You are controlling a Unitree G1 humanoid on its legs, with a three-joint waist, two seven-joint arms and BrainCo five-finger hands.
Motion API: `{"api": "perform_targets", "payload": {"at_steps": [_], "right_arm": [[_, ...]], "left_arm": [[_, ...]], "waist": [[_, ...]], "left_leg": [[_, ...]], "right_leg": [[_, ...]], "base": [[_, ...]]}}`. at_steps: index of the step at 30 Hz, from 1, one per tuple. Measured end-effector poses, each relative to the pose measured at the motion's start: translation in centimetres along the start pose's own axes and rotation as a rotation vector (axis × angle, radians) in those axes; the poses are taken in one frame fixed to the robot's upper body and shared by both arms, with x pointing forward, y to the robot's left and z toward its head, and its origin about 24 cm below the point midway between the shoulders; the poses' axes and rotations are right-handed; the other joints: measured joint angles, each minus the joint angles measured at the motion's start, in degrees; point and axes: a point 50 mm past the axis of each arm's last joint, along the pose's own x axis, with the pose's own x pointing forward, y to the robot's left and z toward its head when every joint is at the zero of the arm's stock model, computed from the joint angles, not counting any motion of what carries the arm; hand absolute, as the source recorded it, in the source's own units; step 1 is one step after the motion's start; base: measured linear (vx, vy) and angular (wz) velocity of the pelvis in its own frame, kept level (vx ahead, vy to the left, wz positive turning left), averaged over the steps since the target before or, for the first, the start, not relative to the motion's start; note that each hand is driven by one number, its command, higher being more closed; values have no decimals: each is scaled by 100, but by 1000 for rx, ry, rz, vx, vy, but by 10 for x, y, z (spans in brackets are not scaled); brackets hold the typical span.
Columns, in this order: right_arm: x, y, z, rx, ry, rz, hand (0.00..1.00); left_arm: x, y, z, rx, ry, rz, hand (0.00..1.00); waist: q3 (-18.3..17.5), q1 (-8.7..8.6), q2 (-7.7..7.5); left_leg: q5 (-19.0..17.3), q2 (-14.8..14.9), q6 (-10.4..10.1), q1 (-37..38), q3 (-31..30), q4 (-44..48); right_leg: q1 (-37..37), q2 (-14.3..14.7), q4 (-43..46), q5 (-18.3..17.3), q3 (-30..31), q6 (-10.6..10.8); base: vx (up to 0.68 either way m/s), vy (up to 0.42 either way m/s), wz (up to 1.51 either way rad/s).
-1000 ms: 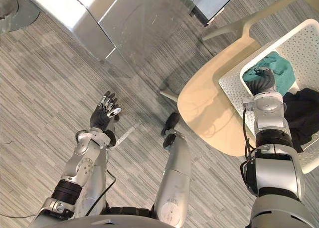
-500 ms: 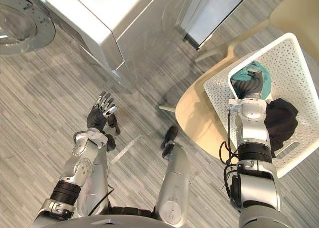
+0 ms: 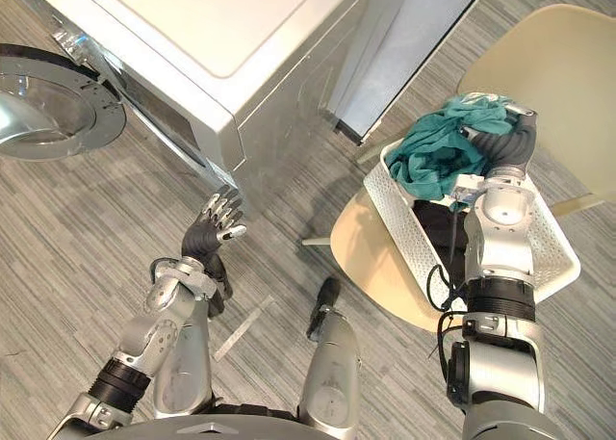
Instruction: Pick up the laundry basket with both hands and put the clothes into the washing machine.
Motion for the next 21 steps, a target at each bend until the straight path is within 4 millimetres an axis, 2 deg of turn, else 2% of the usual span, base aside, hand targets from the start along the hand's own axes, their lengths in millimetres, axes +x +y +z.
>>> {"api": "perform_targets", "payload": {"at_steps": [6,10,14,17,18,21], "right_arm": [[-5,13,-10,11,33,32,100],[-18,19,-19,48,52,35,100],[-30,27,-5,82,-22,63,100],[-36,28,5,92,-83,75,100],[-36,28,7,94,-99,76,100],[-42,28,13,93,-136,93,100]], "left_arm": [[1,-8,-3,34,11,-38,0],[5,-12,1,66,-5,-53,0],[7,-28,23,160,-105,-127,0],[4,-33,34,218,-170,-161,0],[2,-32,35,246,-177,-163,0],[-7,-27,33,307,-169,-160,0]], "waist": [[-2,-6,-4],[-3,-3,-7],[-24,-34,-20],[-288,-90,-75],[-414,-177,-77],[-573,-251,-157]], "left_leg": [[32,-15,-43,-2,23,-74],[74,-74,-59,26,-3,-143],[71,-168,-82,429,-45,-173],[35,-202,-126,518,-129,-203],[35,-237,-127,552,-211,-245],[4,-321,-171,921,-211,-391]], "right_leg": [[1,13,-81,41,-6,14],[5,-34,38,-31,-32,11],[342,-117,211,-164,-53,59],[457,-117,208,-338,-111,61],[565,-116,145,-352,-166,68],[955,-104,-82,-345,-167,79]], "base": [[20,-18,0],[48,-39,9],[63,-42,10],[28,-50,12],[46,-67,18],[68,-42,4]]}}
